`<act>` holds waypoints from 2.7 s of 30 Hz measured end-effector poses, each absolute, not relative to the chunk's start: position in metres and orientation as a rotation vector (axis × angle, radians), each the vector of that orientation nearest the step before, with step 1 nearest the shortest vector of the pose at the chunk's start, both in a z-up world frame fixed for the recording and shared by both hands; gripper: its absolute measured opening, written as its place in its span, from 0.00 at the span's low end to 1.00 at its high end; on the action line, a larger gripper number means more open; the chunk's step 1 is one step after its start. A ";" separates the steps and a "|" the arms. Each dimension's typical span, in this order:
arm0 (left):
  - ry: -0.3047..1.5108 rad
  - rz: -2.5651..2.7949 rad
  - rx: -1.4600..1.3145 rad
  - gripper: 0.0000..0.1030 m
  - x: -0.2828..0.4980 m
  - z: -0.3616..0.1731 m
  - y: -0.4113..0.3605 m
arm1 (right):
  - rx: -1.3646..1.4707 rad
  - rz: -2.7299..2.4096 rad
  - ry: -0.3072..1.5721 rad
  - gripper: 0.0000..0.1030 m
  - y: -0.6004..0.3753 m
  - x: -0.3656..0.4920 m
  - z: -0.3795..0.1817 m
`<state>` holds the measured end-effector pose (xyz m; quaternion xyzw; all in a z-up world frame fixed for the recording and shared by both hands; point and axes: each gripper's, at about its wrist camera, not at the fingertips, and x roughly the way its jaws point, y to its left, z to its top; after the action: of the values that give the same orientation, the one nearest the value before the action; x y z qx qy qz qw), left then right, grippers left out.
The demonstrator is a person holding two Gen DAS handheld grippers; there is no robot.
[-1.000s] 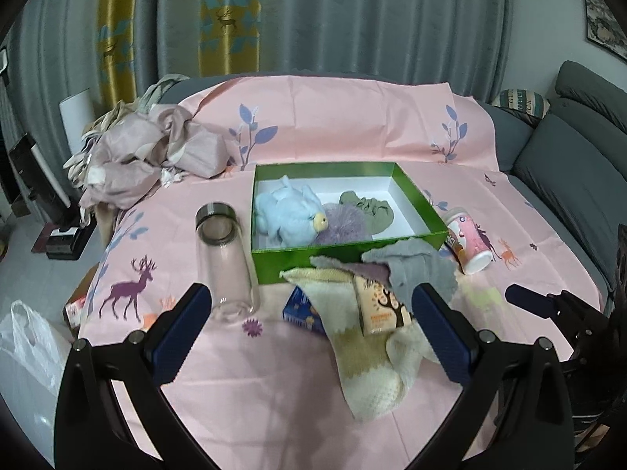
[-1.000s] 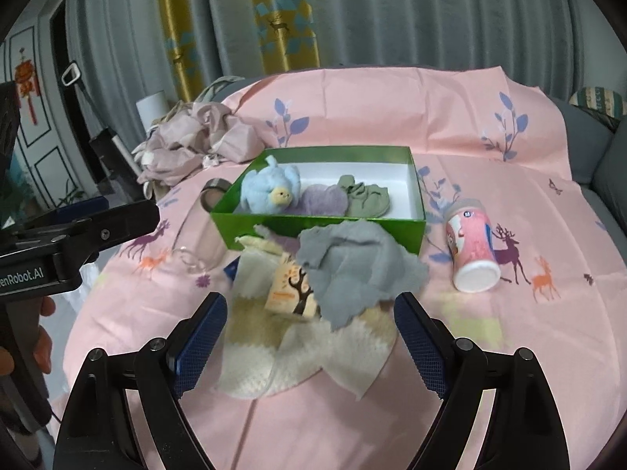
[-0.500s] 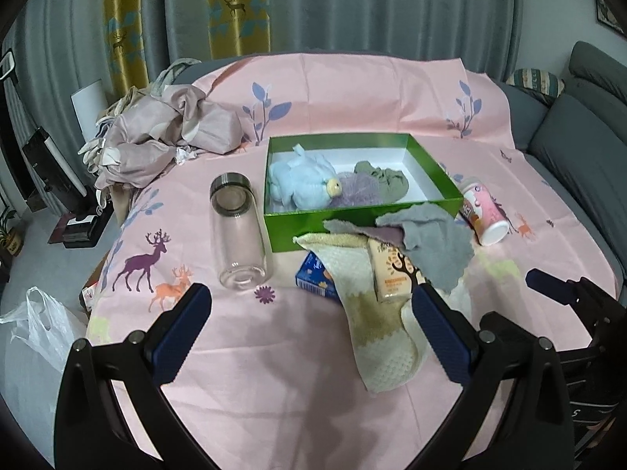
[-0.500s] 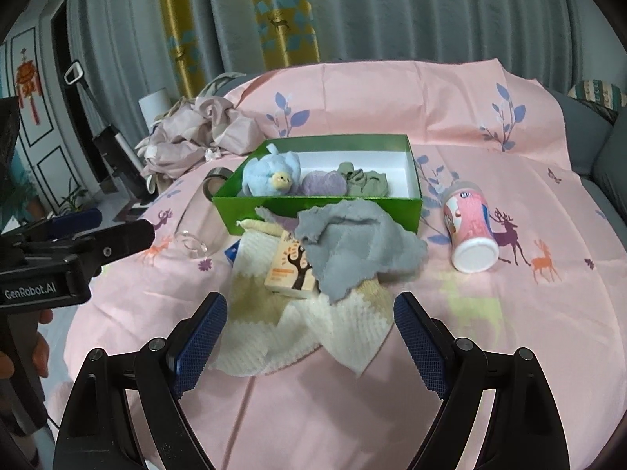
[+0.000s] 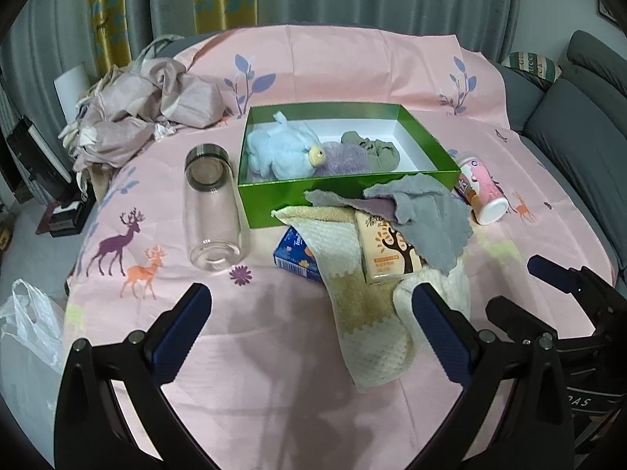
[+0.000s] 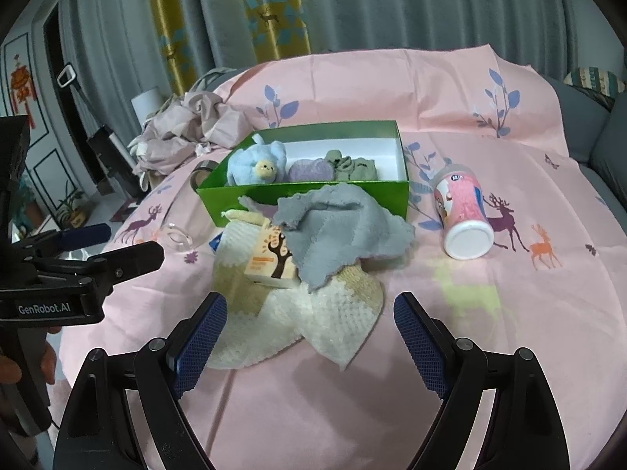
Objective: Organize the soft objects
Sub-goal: 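Reach the right gripper to the grey lace cloth and grasp it, then carry the grey cloth into the green box and open the right gripper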
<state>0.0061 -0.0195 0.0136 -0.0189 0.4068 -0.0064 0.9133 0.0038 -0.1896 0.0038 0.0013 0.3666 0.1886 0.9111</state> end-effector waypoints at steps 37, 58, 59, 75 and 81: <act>1.041 -0.423 -0.647 0.96 0.150 -0.028 -0.015 | 0.354 0.422 0.841 0.85 -0.240 0.110 -0.046; 1.026 -0.443 -0.685 0.12 0.150 -0.037 -0.007 | 0.366 0.485 0.811 0.08 -0.224 0.122 -0.042; 1.014 -0.451 -0.678 0.11 0.147 -0.033 -0.008 | 0.367 0.501 0.802 0.08 -0.223 0.120 -0.039; 0.818 -0.538 -0.559 0.10 0.118 0.054 -0.018 | 0.286 0.577 0.608 0.08 -0.211 0.087 0.048; 0.779 -0.512 -0.513 0.10 0.140 0.074 -0.017 | 0.246 0.574 0.544 0.08 -0.197 0.106 0.075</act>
<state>0.1398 -0.0166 0.0738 -0.2448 0.3712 -0.2439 0.8619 0.1056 -0.1969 0.0752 0.1195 0.2641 0.2789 0.9155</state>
